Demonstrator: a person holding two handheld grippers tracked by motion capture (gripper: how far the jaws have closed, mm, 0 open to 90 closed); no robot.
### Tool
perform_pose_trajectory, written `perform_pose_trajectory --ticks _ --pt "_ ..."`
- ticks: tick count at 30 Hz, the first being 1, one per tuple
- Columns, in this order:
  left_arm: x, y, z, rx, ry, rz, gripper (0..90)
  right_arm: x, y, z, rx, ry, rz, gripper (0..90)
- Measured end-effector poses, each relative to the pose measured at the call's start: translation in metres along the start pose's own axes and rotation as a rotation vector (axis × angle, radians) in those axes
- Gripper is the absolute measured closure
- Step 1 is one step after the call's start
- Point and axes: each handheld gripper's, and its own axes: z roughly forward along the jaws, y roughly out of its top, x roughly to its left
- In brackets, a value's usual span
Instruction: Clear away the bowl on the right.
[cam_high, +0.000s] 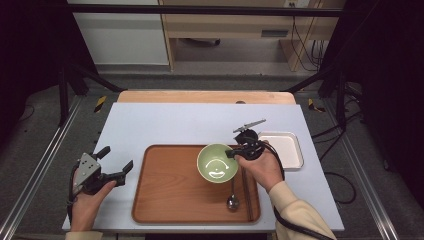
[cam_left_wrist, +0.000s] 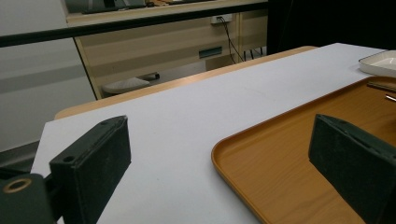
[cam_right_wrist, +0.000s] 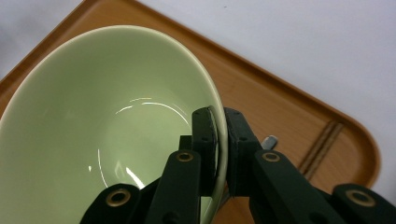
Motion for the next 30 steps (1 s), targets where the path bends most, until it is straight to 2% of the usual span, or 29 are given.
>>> perform_pose_trajectory --ticks 3,5,6,12,16,23,30 --pt "0.000 0.000 0.000 0.001 0.000 0.000 5.5 0.008 -0.002 0.004 0.005 0.010 -0.020 84.5" --pt "0.001 0.000 0.000 0.001 0.000 -0.001 5.5 0.013 -0.004 0.007 0.017 0.021 -0.007 84.5" --pt "0.001 0.000 0.000 0.001 0.000 -0.001 5.5 0.015 -0.005 0.008 0.023 0.026 -0.023 84.5" --pt "0.000 0.000 0.000 -0.001 -0.001 0.000 5.6 0.027 -0.010 0.017 0.058 0.041 -0.036 84.5" --pt "0.000 0.000 0.000 -0.002 -0.002 0.000 5.6 0.029 -0.015 0.022 0.083 0.050 -0.053 84.5" --pt "0.001 0.000 0.000 -0.002 0.000 -0.002 5.5 0.030 -0.021 0.024 0.107 0.066 -0.046 84.4" --pt "0.000 0.000 0.000 0.000 -0.003 0.000 5.6 0.031 -0.024 0.029 0.133 0.068 -0.061 84.1"
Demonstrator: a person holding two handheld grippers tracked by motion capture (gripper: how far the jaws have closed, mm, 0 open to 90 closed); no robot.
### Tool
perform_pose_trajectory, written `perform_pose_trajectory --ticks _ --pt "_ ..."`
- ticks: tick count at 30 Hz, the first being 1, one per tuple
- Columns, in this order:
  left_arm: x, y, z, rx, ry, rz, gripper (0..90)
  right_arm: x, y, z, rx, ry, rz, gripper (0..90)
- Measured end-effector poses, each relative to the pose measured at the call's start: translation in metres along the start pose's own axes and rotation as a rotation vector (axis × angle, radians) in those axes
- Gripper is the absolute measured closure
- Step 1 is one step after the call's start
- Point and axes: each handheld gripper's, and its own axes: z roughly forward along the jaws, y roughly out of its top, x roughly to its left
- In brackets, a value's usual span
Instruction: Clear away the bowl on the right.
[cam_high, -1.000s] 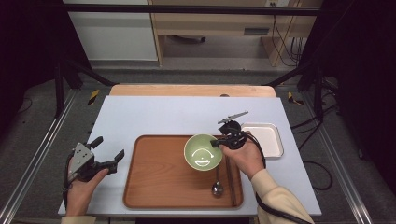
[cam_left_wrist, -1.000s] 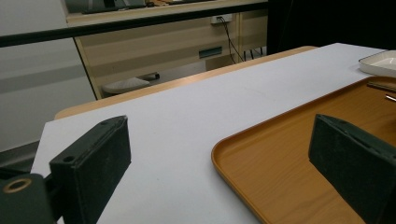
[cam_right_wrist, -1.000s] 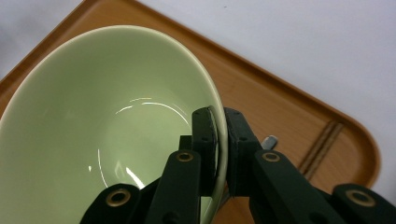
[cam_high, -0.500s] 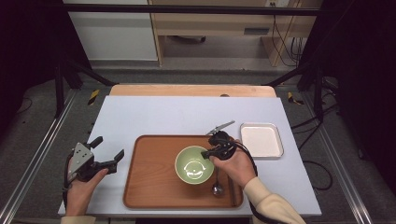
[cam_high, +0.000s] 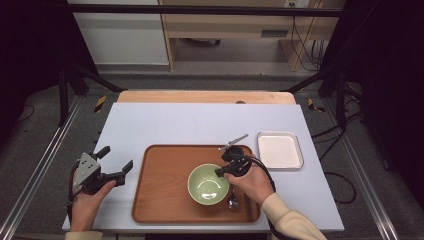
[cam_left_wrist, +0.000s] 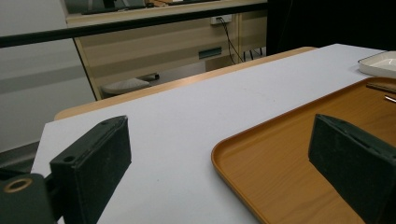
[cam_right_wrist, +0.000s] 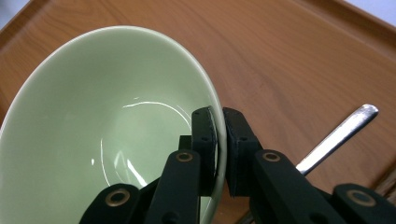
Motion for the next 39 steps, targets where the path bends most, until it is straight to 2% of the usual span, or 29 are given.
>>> perform_pose_trajectory --ticks 7,13,15,18,24,28,30,39 --pt "0.001 -0.001 0.000 0.003 0.002 0.000 5.5 -0.005 0.000 0.004 0.019 0.012 0.017 84.3" --pt "-0.001 -0.002 0.001 0.013 -0.001 0.005 5.5 -0.009 -0.001 0.005 0.007 0.035 0.018 83.3" --pt "-0.001 -0.003 0.002 0.014 -0.001 0.004 5.4 -0.009 -0.002 0.003 -0.021 0.029 -0.016 77.8" --pt "-0.001 -0.004 0.002 0.020 0.002 0.010 5.3 -0.011 -0.003 -0.005 -0.095 0.037 -0.041 66.5" --pt "0.000 -0.008 0.004 0.038 0.011 0.011 5.3 -0.011 -0.011 -0.015 -0.185 0.014 -0.096 55.1" --pt "-0.003 -0.010 0.007 0.049 0.010 0.016 5.2 -0.016 -0.021 -0.019 -0.243 -0.005 -0.090 47.6" --pt "-0.005 -0.010 0.008 0.047 0.014 0.020 5.3 -0.018 -0.024 -0.019 -0.224 -0.016 -0.111 43.4" --pt "-0.008 -0.009 0.011 0.049 0.015 0.031 5.1 -0.018 -0.026 -0.036 -0.286 -0.052 -0.137 29.2"
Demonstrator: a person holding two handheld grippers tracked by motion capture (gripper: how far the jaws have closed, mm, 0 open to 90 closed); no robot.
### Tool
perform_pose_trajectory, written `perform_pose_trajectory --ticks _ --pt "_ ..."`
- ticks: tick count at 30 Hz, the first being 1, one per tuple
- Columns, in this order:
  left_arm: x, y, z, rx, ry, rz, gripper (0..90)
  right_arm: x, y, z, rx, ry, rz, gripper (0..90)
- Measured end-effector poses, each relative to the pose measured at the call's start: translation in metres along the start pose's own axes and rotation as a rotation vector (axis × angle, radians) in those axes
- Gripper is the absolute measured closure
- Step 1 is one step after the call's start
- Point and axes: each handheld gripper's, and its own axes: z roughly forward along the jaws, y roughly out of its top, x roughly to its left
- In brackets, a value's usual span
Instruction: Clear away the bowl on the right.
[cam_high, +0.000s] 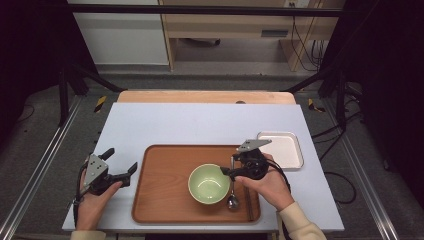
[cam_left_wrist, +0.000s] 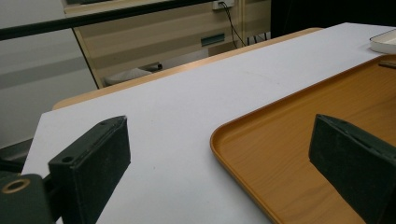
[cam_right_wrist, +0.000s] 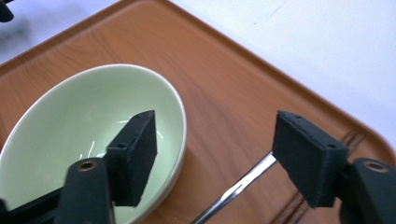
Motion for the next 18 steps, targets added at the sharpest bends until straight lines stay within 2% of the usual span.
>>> perform_pose_trajectory --ticks 7,13,18 --pt "0.001 -0.001 -0.001 -0.003 -0.002 -0.004 5.0 -0.008 0.005 -0.019 -0.059 -0.065 -0.020 16.5" --pt "0.002 -0.001 -0.001 -0.006 0.001 -0.009 5.0 -0.026 0.001 -0.035 -0.091 -0.111 0.016 11.6" --pt "0.002 -0.002 -0.001 -0.004 0.003 -0.009 5.0 -0.045 -0.007 -0.046 -0.112 -0.165 0.055 12.3"
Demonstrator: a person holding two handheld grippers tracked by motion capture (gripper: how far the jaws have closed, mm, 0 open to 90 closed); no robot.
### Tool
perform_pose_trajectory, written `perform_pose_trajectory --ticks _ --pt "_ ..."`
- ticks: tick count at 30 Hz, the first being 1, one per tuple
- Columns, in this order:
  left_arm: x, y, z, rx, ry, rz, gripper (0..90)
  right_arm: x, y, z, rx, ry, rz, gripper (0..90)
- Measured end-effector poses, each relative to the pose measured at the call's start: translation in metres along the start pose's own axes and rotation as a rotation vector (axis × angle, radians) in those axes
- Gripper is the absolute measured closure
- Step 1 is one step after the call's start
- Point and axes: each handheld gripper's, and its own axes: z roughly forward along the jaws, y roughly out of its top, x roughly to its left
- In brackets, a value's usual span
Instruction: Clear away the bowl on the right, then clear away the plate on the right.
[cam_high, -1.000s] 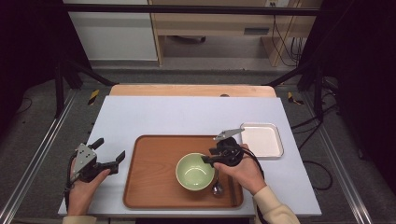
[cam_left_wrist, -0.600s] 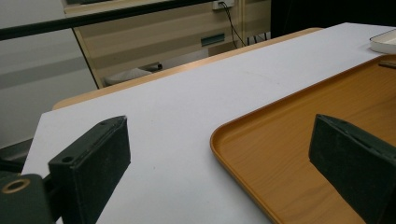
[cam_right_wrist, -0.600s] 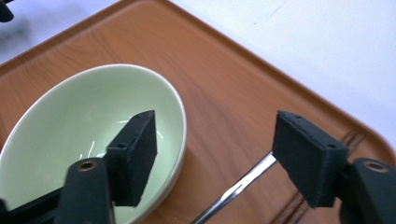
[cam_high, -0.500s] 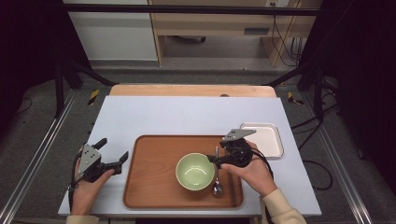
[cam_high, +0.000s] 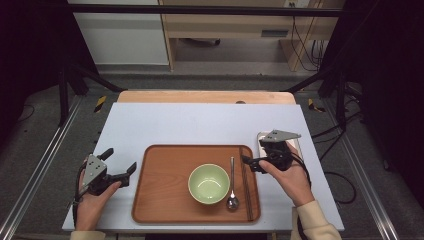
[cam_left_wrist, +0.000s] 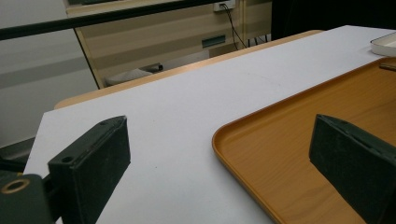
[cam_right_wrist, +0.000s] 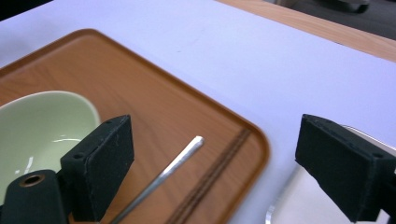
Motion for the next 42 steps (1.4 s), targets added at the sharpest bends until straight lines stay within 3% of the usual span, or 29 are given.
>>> perform_pose_trajectory --ticks 3,7,17,23,30,35,38,42 --pt "-0.001 -0.001 0.001 0.005 -0.002 0.000 5.0 -0.013 -0.004 -0.006 -0.007 -0.035 0.028 17.1" --pt "-0.002 -0.002 0.002 0.005 -0.001 0.000 4.9 -0.030 -0.011 -0.013 -0.008 -0.073 0.078 16.9" --pt "-0.002 -0.002 0.002 0.006 0.006 0.004 5.0 -0.073 -0.039 -0.027 0.017 -0.233 0.164 17.7" --pt "-0.001 -0.002 0.001 0.004 0.009 0.005 5.0 -0.096 -0.055 -0.038 0.020 -0.305 0.261 23.8" --pt "0.000 0.001 -0.001 -0.009 0.018 0.004 5.0 -0.112 -0.068 -0.049 0.017 -0.342 0.343 36.2" --pt "0.000 0.002 -0.002 -0.012 0.019 0.004 5.1 -0.123 -0.083 -0.051 0.055 -0.380 0.443 47.9" --pt "0.000 0.001 -0.002 -0.011 0.020 0.005 5.1 -0.127 -0.090 -0.052 0.066 -0.365 0.517 54.4" --pt "0.000 0.001 -0.001 -0.011 0.019 0.004 5.1 -0.132 -0.097 -0.052 0.077 -0.364 0.533 59.6"
